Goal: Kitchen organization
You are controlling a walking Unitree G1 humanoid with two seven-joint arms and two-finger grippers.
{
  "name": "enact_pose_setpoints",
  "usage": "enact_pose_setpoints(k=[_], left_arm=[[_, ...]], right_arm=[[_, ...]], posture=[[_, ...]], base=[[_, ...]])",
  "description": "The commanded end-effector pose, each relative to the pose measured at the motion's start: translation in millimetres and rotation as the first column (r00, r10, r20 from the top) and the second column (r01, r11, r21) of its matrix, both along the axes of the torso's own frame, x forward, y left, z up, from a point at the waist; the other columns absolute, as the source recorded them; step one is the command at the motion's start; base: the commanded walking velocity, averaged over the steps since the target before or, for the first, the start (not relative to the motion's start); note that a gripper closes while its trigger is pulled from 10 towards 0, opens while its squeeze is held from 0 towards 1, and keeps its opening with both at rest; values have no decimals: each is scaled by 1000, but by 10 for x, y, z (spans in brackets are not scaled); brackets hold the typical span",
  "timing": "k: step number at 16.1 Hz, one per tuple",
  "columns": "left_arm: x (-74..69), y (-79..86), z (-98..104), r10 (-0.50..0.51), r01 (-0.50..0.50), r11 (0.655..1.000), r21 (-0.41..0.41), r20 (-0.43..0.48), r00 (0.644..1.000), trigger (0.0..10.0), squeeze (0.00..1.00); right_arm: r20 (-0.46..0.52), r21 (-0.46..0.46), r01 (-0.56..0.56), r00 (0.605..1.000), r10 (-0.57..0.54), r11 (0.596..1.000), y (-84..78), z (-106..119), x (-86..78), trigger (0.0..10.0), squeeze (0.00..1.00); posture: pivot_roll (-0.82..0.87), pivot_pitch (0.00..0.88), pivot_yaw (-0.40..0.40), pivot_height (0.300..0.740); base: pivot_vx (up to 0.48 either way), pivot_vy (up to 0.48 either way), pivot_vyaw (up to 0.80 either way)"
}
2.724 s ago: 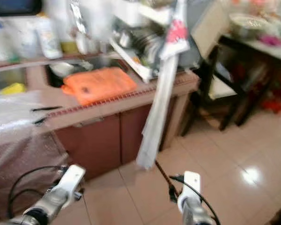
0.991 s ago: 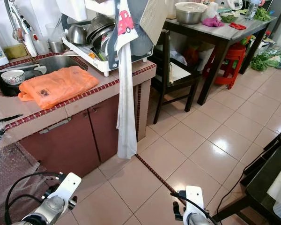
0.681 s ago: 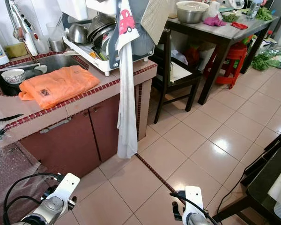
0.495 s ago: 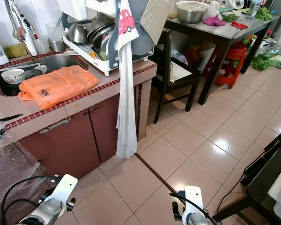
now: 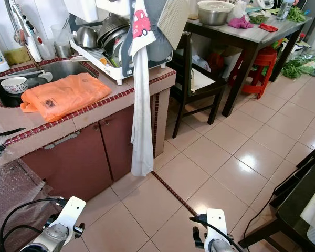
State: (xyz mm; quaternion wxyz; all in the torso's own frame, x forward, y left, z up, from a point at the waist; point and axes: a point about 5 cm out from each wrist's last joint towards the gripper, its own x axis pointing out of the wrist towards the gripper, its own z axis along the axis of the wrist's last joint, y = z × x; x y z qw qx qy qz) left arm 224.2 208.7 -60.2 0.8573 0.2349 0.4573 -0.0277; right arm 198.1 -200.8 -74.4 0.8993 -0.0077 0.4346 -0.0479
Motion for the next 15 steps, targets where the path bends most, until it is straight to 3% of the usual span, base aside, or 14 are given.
enact_pose_setpoints(k=[1, 15], left_arm=[[-35, 22, -17, -5, 5, 1000, -3, -13, 1000, 10000, 0], [-78, 31, -41, -5, 5, 1000, -12, -24, 1000, 10000, 0]], right_arm=[[-3, 1, -9, 1000, 9, 1000, 17, -9, -12, 10000, 0], [2, -7, -26, 1000, 26, 1000, 15, -1, -1, 10000, 0]], posture=[[21, 0, -31, 740], [24, 0, -35, 740]], base=[[0, 0, 0], [250, 0, 0]])
